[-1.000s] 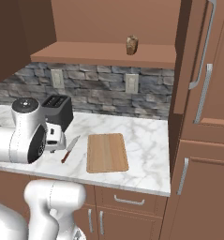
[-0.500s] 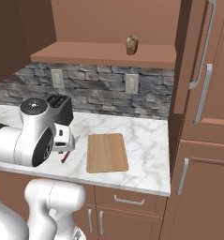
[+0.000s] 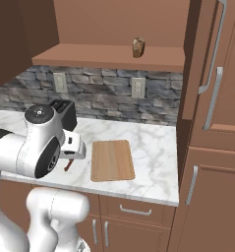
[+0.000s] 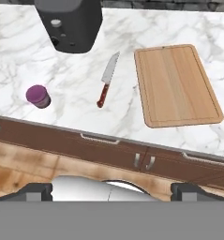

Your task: Pick the bread, place it on the cutting board, pick the jam, place it on the counter, and close the cabinet.

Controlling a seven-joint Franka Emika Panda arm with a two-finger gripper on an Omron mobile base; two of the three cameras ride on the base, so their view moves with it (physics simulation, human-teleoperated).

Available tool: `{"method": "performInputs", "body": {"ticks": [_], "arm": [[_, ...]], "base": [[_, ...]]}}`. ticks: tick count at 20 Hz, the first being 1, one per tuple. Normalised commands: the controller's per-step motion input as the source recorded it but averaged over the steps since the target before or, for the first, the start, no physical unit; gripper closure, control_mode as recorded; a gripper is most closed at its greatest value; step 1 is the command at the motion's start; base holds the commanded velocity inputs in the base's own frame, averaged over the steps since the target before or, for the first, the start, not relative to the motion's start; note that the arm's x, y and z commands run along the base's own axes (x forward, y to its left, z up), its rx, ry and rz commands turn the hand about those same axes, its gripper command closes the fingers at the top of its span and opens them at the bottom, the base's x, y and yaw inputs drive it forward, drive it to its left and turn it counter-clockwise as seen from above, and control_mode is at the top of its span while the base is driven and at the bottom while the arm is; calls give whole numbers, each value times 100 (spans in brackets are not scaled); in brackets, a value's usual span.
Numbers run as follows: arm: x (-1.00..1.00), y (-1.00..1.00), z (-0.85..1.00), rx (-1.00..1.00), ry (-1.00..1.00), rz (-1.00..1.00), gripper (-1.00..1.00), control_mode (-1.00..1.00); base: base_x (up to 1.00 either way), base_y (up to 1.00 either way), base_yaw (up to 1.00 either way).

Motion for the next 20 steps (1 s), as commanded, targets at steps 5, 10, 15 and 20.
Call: {"method": "performInputs", "body": {"ticks": [5,10,15,20], "arm": [[0,-9,8,0,-1,-15,-100,-100],[0,-10,8,0,0,-16,-100,-100],[0,-17,5,0,0,-11,-100,-100],[0,-12,5,0,-2,-8,-100,-100]], "base": [[0,0,0],[0,0,0],[0,0,0],[0,0,0]]}}
